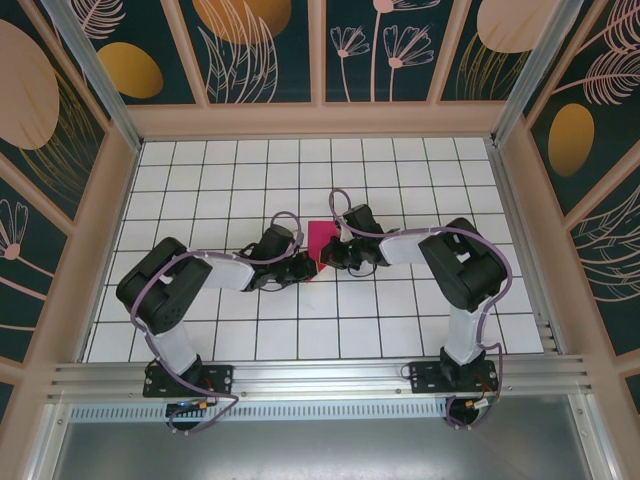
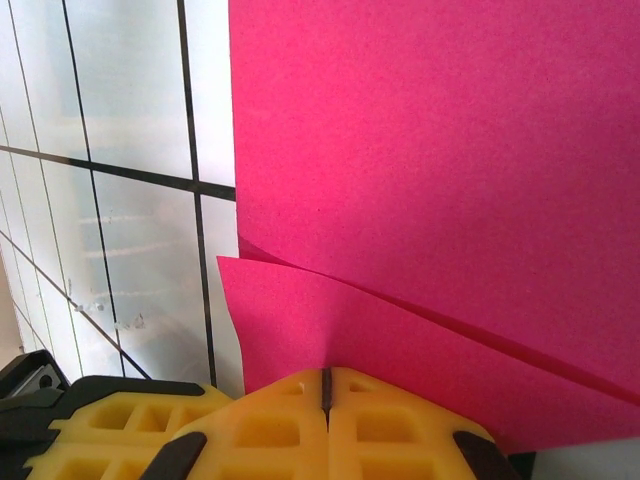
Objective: Fold a paper plane with a square sheet of paper (pick it up from the middle)
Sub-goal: Third fold the triangle at the center of the table.
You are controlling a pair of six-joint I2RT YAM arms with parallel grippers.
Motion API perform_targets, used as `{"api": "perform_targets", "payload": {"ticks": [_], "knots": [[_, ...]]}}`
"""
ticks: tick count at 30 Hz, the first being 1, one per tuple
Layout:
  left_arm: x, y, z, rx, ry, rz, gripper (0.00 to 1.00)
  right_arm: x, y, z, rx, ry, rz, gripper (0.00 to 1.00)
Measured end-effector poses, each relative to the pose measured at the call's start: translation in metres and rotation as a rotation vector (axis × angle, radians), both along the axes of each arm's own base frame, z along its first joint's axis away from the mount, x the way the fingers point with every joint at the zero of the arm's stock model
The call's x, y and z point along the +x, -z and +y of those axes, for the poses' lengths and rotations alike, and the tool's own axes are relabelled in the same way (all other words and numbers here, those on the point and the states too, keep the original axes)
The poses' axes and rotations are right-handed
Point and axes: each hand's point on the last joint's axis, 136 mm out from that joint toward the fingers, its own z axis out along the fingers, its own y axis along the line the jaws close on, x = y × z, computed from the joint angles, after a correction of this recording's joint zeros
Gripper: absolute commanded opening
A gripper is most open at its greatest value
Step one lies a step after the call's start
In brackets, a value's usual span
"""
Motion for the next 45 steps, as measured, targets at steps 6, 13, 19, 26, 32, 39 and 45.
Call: {"api": "perform_targets", "payload": {"ticks": [6, 13, 19, 26, 32, 39, 45], "knots": [[-0.012, 0.001, 0.009, 0.033, 0.04, -0.006, 0.0, 0.0, 0.001, 0.0, -0.003, 0.002, 0.008, 0.0], [-0.021, 0.0, 0.017, 0.084, 0.084, -0.012, 0.0, 0.001, 0.0, 0.0, -0.004, 0.002, 0.011, 0.0], [-0.035, -0.001, 0.031, 0.156, 0.109, 0.014, 0.0, 0.002, -0.001, 0.001, -0.005, 0.002, 0.012, 0.0], [-0.013, -0.028, 0.026, 0.137, 0.055, -0.077, 0.01, 0.012, -0.005, -0.001, -0.025, 0.044, 0.006, 0.15], [0.018, -0.055, 0.012, 0.083, -0.013, -0.17, 0.01, 0.026, -0.035, -0.012, -0.007, 0.121, -0.043, 0.33], [0.056, -0.058, -0.004, 0.096, -0.073, -0.21, 0.0, 0.034, -0.054, -0.052, 0.005, 0.269, -0.062, 0.55], [0.067, -0.039, -0.007, 0.133, -0.09, -0.186, 0.0, 0.035, -0.042, -0.071, -0.021, 0.327, -0.034, 0.58]]}}
